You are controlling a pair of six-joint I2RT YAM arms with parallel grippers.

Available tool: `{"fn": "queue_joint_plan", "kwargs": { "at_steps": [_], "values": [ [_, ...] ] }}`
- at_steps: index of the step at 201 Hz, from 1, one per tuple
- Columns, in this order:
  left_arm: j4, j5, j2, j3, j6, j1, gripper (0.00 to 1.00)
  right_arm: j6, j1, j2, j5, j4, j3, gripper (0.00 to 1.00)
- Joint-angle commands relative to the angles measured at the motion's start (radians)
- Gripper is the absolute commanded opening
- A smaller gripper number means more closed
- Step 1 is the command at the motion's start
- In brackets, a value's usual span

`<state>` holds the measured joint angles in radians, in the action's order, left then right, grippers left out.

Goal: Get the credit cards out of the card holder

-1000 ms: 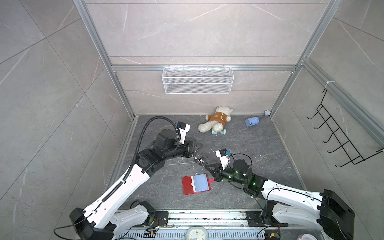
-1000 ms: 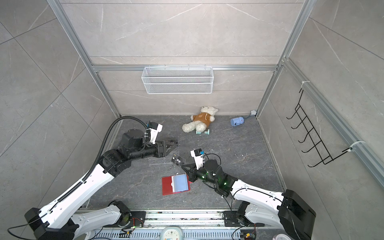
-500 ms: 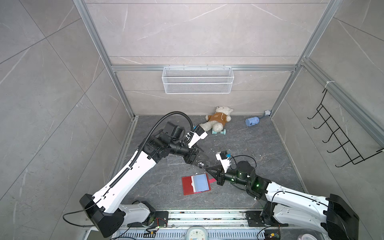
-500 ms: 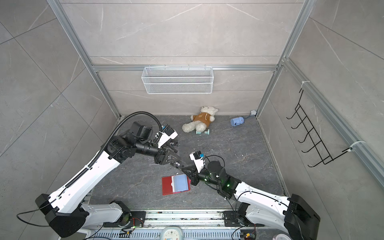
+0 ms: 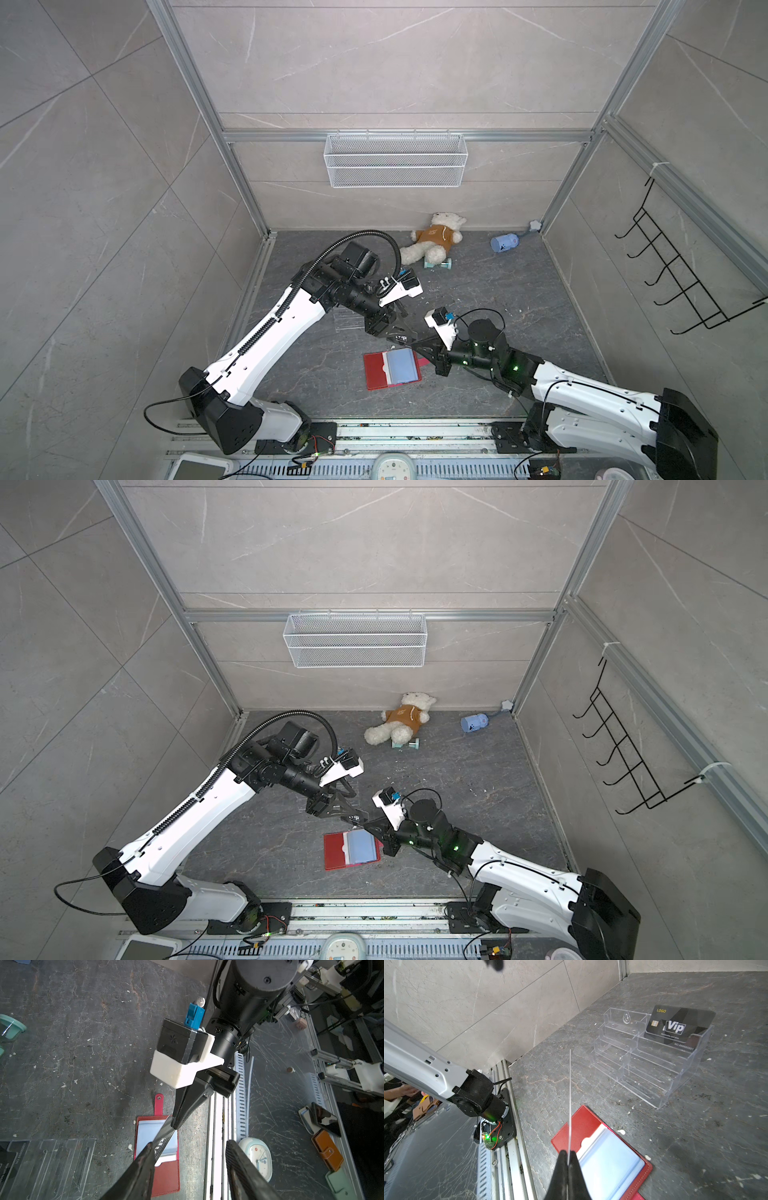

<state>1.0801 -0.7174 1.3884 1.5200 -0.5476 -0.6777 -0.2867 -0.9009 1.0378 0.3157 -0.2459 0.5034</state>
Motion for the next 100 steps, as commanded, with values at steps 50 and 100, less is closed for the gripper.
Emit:
{"fn": "queue_joint_plan", "kwargs": {
  "at_steps": [50, 100],
  "values": [
    [0.068, 0.035, 0.032, -0.002, -0.203, 0.007, 0.57, 0.067, -0.012, -0.005, 0.036, 0.039, 0.035, 0.0],
    [0.036, 0.087, 0.056, -0.064, -0.238, 0.007, 0.57, 0.076, -0.016, -0.009, 0.045, 0.048, 0.031, 0.0]
  ]
}}
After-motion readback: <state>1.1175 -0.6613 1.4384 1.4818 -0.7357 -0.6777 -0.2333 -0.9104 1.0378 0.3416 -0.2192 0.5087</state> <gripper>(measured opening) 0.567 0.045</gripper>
